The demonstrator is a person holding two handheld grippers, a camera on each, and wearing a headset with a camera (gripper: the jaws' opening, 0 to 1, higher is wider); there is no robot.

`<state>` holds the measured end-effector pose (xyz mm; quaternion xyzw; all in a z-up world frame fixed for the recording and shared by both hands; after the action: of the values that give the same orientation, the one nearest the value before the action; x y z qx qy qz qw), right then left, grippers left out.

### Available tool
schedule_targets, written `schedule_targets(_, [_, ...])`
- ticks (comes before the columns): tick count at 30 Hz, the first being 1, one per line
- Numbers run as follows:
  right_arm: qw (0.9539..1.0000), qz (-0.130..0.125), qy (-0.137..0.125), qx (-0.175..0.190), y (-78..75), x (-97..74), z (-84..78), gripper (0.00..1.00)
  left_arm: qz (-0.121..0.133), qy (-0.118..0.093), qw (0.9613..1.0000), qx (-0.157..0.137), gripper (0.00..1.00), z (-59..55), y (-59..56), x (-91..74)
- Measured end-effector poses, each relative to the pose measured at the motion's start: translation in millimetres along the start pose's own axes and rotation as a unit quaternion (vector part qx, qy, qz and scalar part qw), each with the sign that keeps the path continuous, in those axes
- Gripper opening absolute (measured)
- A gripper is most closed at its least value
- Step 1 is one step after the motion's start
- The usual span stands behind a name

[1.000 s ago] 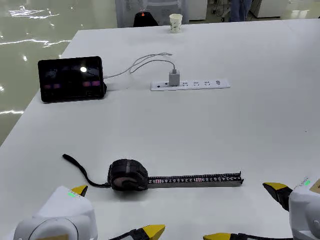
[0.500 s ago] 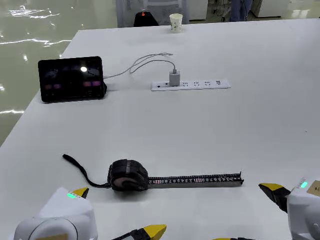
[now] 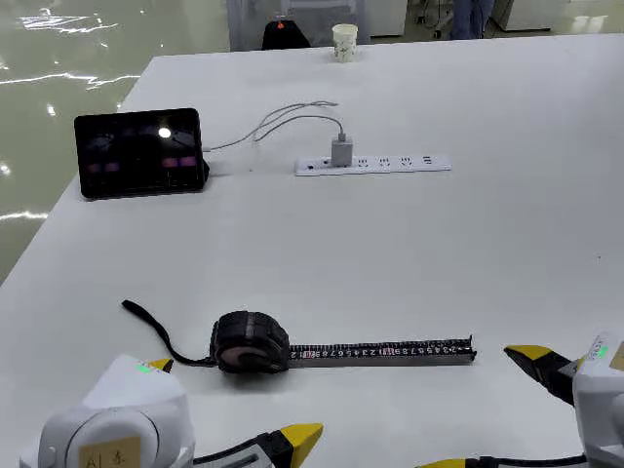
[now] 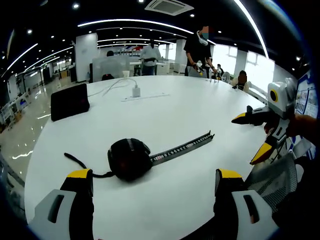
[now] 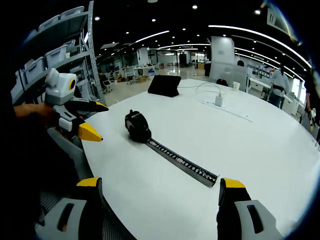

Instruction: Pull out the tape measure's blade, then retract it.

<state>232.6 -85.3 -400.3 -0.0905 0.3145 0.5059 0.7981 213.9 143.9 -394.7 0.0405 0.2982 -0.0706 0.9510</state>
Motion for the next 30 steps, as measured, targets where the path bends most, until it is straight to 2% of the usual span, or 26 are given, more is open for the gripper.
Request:
schedule_targets(4, [0.9998, 0.013, 0.004, -0.013, -6.0, 0.4, -1.7, 0.94, 0.0, 0.001, 1.0, -0.004, 0.99, 0.0, 1.1, 6.9])
schedule_targets(5, [0.9994, 0.019, 0.012, -0.026, -7.9, 0.5, -2.9, 0.93, 0.001, 0.002, 1.0, -0.005, 0.99, 0.4, 1.3, 8.2])
schedule_targets(15, [0.998, 0.039, 0.019, -0.045, -23.1, 2.8, -3.6, 0.87, 0.009, 0.0, 1.0, -0.003, 0.99, 2.7, 5.8, 17.7])
schedule_targets(30, [0.9913, 0.069, 0.056, -0.097, -47.6, 9.3, -6.6, 0.8, 0.018, 0.003, 0.9998, -0.007, 0.99, 5.0, 12.6, 36.8])
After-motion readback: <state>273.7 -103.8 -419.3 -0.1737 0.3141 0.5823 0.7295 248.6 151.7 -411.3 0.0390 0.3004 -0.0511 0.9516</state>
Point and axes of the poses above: the centre of the closed fingertips' face, and the gripper's own axes: x roughly forward along the fingers, y roughly to its left, z roughly out of its top, the point moved 4 cm from there along -x, roughly backward along the fingers, and after that the axes turned 9 degrees about z, right-handed, at the moved point
